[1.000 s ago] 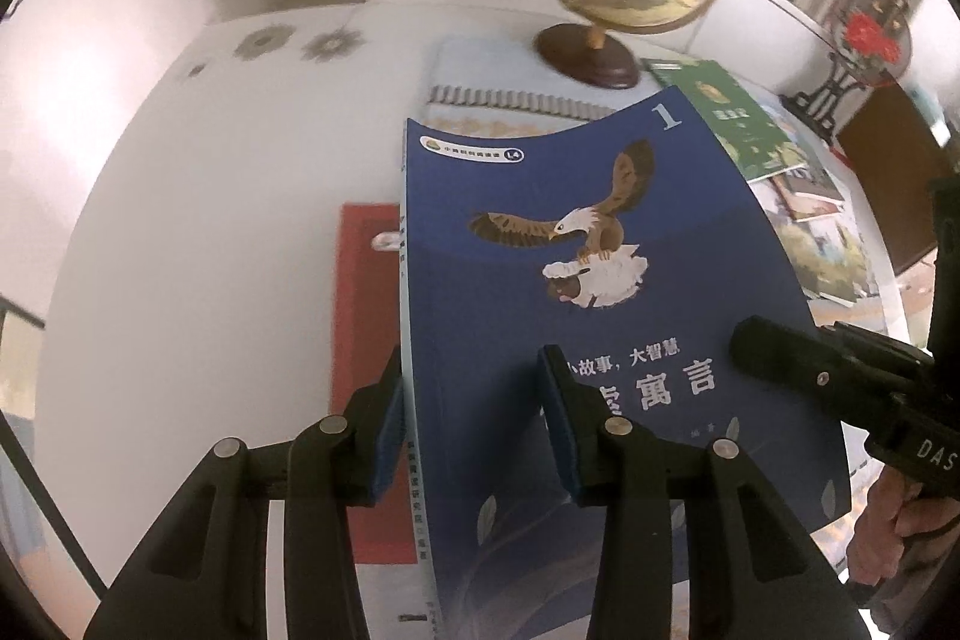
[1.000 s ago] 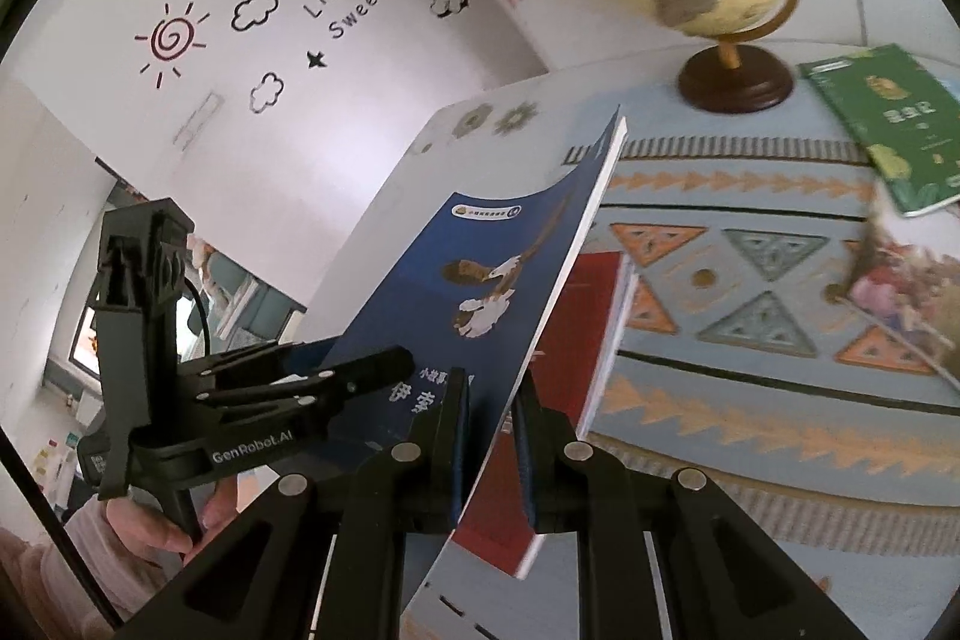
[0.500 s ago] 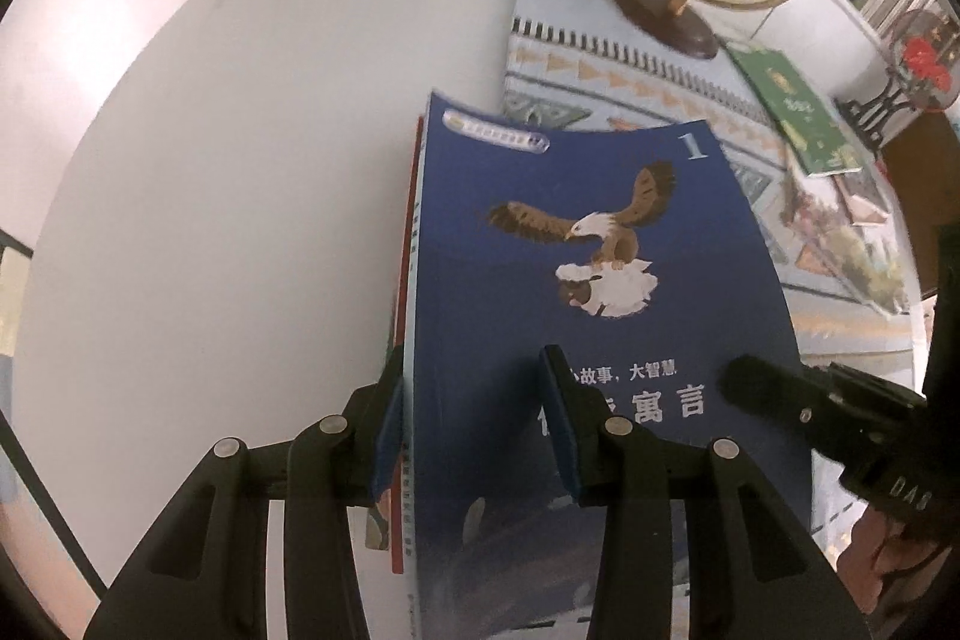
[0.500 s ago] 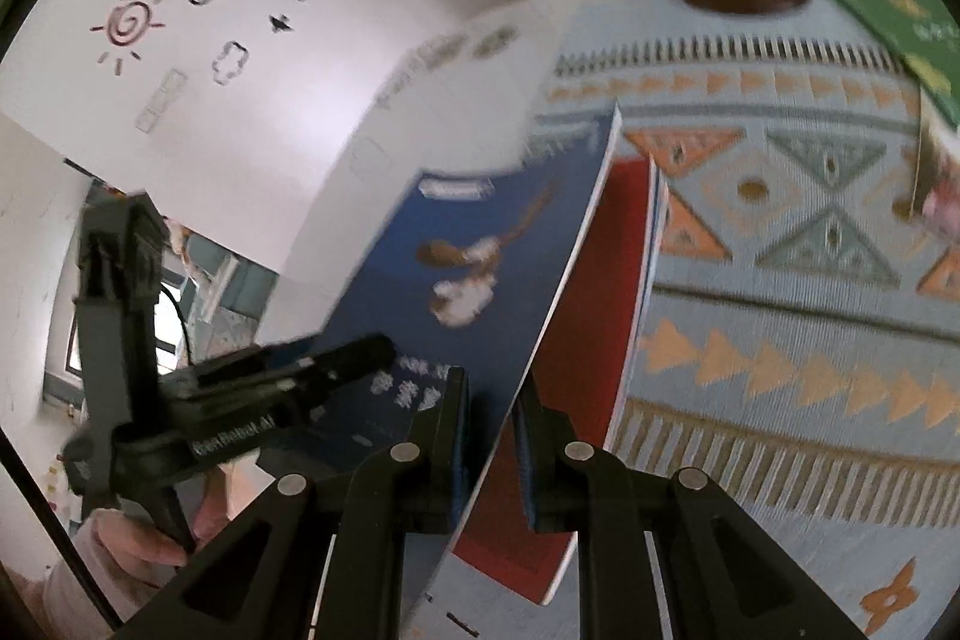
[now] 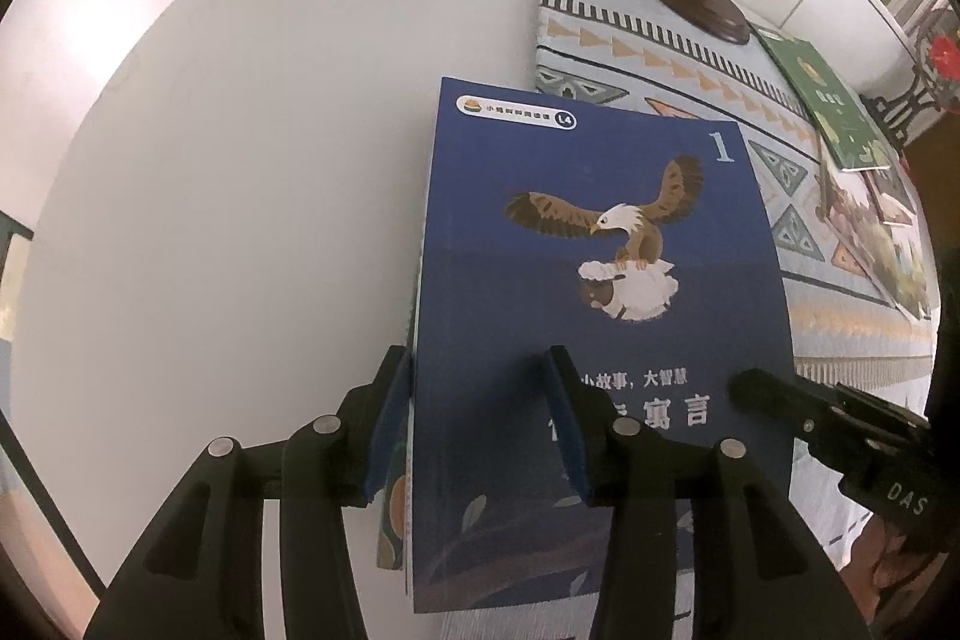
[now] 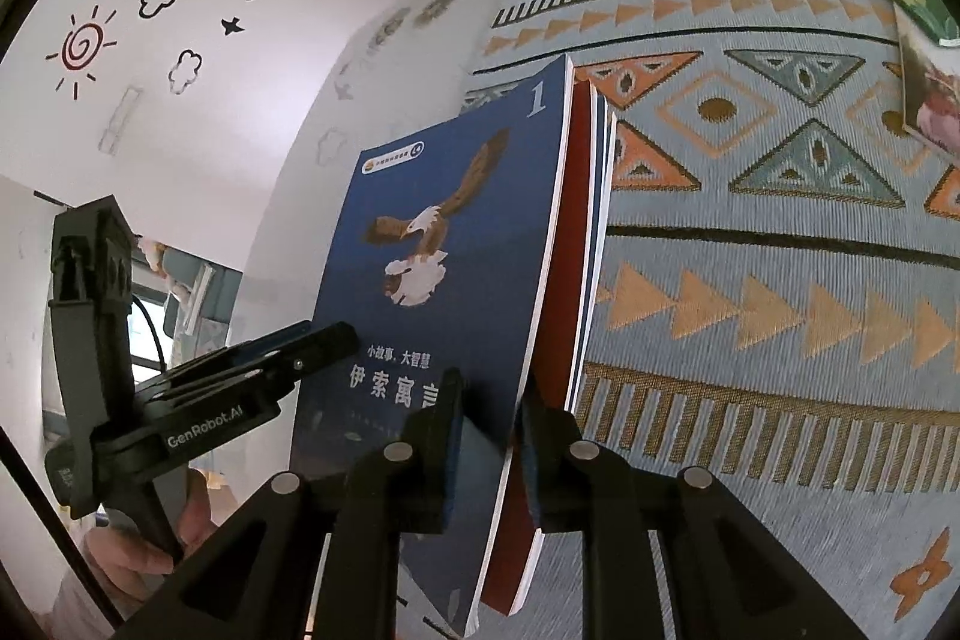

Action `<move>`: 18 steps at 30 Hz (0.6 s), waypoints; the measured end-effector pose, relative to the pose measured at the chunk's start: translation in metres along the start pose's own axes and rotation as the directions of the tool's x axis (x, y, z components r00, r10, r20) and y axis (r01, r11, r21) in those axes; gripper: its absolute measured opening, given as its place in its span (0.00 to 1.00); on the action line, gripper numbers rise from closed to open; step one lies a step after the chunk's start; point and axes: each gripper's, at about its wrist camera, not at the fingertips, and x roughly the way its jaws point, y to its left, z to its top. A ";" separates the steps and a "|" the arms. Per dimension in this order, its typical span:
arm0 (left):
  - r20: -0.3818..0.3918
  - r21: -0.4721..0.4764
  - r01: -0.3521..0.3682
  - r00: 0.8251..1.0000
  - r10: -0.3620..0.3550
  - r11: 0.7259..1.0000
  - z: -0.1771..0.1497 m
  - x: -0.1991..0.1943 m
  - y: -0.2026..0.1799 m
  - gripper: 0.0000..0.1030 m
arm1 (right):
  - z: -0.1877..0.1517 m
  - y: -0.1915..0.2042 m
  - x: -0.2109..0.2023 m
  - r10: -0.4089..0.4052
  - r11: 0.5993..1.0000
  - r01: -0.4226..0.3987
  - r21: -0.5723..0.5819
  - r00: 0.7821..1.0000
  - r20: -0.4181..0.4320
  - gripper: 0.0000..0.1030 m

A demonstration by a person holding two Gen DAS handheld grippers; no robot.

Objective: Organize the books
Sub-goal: 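Stand the blue Aesop fables book against the red book and open the right tool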

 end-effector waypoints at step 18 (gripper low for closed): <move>-0.008 -0.019 -0.105 0.994 0.105 0.994 0.006 -0.003 -0.002 0.45 | -0.002 -0.024 -0.011 -0.042 0.997 0.045 0.055 0.998 -0.051 0.17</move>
